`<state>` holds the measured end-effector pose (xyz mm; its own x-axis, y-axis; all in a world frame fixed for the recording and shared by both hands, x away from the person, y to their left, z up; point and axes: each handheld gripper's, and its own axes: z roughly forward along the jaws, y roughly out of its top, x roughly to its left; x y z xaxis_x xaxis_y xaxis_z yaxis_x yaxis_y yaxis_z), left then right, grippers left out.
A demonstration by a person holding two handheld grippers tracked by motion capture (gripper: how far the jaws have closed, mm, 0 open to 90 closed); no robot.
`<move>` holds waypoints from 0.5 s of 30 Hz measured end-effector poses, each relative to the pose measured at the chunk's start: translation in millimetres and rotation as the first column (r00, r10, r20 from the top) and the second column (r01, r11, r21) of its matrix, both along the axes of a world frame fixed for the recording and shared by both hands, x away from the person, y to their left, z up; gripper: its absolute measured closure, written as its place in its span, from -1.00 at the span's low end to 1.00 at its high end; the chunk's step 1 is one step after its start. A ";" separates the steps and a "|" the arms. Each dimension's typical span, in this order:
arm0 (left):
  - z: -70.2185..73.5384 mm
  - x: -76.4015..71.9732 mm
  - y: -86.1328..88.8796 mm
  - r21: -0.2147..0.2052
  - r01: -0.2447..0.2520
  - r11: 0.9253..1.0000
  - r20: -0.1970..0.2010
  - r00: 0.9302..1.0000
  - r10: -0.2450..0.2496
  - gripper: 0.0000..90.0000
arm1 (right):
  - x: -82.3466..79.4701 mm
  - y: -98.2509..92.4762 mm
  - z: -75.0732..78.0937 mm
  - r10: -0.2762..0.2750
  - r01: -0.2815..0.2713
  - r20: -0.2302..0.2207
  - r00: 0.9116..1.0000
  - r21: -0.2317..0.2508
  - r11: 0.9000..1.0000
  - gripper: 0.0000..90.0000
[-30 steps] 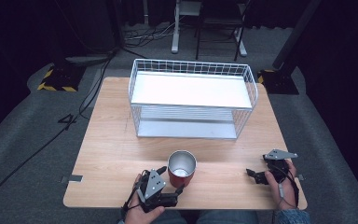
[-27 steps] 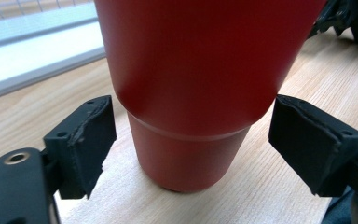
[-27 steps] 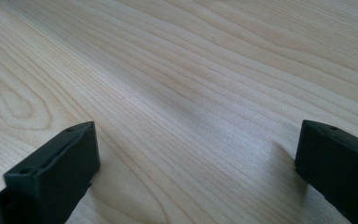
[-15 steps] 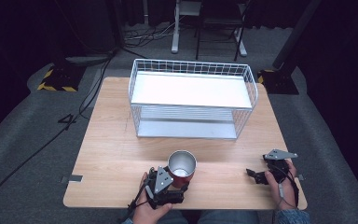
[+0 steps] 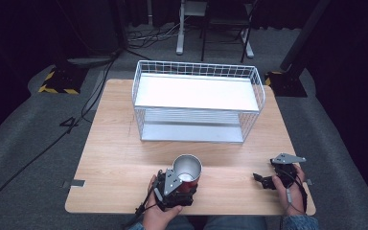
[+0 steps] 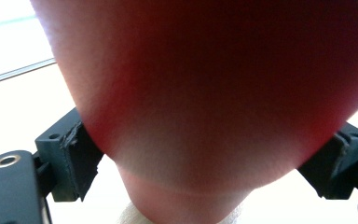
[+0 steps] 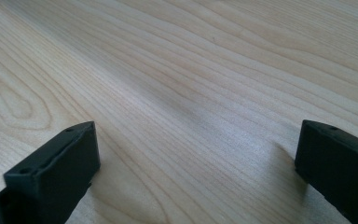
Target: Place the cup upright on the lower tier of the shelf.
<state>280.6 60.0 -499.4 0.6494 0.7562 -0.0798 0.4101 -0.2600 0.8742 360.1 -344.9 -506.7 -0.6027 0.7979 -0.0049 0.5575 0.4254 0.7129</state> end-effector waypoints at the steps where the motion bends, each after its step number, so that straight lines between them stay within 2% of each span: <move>1: 0.0 0.0 0.0 0.000 0.000 1.000 0.000 1.000 0.000 -0.72 | 0.0 0.0 0.0 0.000 0.000 0.000 1.000 0.000 1.000 -1.00; 3: -0.2 2.9 -2.3 -0.001 -0.007 1.000 -0.024 1.000 0.007 -0.73 | 0.0 0.0 0.0 0.000 0.000 0.000 1.000 0.000 1.000 -1.00; 5: -0.2 4.1 -3.6 -0.005 -0.008 1.000 -0.031 0.999 0.008 -0.74 | 0.0 0.0 0.0 0.000 0.000 0.000 1.000 0.000 1.000 -1.00; 9: -0.2 4.3 -3.7 -0.006 -0.003 1.000 -0.025 1.000 0.003 -0.74 | 0.0 0.0 0.0 0.000 0.000 0.000 1.000 0.000 1.000 -1.00; 15: 0.0 3.4 -2.8 0.015 -0.003 1.000 -0.012 1.000 0.003 -0.66 | 0.0 0.0 0.0 0.000 0.000 0.000 1.000 0.000 1.000 -1.00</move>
